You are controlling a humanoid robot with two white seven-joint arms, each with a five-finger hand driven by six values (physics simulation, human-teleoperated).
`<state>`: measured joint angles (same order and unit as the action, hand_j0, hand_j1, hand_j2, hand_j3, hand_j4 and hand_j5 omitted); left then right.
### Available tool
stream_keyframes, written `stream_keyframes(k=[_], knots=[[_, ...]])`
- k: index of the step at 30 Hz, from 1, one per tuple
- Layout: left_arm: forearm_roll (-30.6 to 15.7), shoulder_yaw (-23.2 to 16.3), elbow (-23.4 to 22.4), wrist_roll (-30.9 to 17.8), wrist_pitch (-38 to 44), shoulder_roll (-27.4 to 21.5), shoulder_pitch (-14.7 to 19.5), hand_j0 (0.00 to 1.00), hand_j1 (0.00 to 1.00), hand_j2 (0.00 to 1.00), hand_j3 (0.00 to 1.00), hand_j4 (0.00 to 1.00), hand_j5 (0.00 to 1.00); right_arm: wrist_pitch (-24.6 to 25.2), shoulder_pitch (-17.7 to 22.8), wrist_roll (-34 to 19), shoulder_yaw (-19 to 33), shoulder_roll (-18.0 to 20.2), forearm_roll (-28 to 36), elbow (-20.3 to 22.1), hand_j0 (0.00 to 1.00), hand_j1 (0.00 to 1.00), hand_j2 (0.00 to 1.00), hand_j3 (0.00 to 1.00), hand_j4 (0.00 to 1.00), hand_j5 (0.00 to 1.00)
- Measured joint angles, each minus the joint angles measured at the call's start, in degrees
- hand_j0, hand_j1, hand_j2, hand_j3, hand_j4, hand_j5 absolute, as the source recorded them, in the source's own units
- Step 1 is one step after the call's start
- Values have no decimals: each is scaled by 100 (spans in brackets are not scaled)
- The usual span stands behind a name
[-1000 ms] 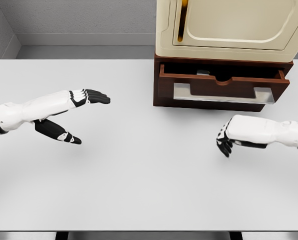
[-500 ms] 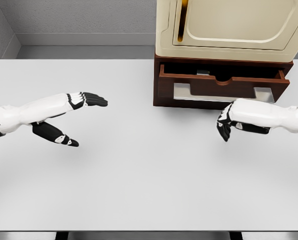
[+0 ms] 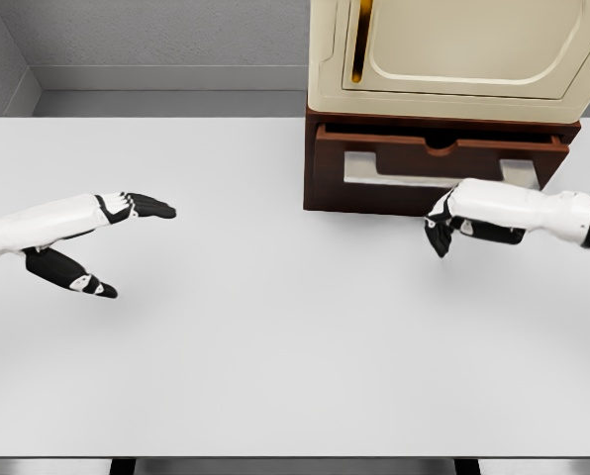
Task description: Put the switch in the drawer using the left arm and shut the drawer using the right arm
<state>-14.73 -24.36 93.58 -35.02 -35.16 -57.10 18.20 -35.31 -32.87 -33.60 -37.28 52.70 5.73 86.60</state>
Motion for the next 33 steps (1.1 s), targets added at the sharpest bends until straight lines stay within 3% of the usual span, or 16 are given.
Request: stream_keyframes(k=[6, 14, 17, 21, 27, 29, 31, 33], knots=[[12, 4, 9, 0, 0, -39, -97, 100, 100, 100, 100, 100, 100, 17, -202, -118, 1, -225, 84, -448, 15, 15, 15, 15, 15, 15], [14, 21, 8, 0, 0, -129, -79, 100, 100, 100, 100, 100, 100, 189, -211, -140, -30, -289, 465, -548, 16, 16, 16, 16, 16, 16], [10, 61, 12, 1, 3, -218, -71, 100, 100, 100, 100, 100, 100, 489, -203, -141, -83, -166, 526, -301, 17, 17, 17, 17, 17, 17], [8, 48, 4, 0, 2, -255, -71, 100, 100, 100, 100, 100, 100, 142, -211, -141, -385, -25, -574, 320, 19, 19, 19, 19, 19, 19], [13, 38, -46, 0, 2, -259, -35, 100, 100, 100, 100, 100, 100, 32, -272, -142, -490, 68, -1112, 587, 21, 21, 21, 21, 21, 21], [29, 26, -120, 0, 1, -244, -35, 100, 100, 100, 100, 100, 100, 23, -193, -142, -493, 131, -1165, 603, 38, 38, 38, 38, 38, 38], [32, 35, -162, 0, 1, -213, -26, 100, 100, 100, 100, 100, 100, 18, -79, -142, -478, 364, -1193, 607, 100, 100, 100, 100, 100, 100], [31, 44, -177, 0, 1, -181, -18, 100, 100, 100, 100, 100, 100, 17, -53, -142, -461, 574, -1203, 540, 100, 100, 100, 100, 100, 100]])
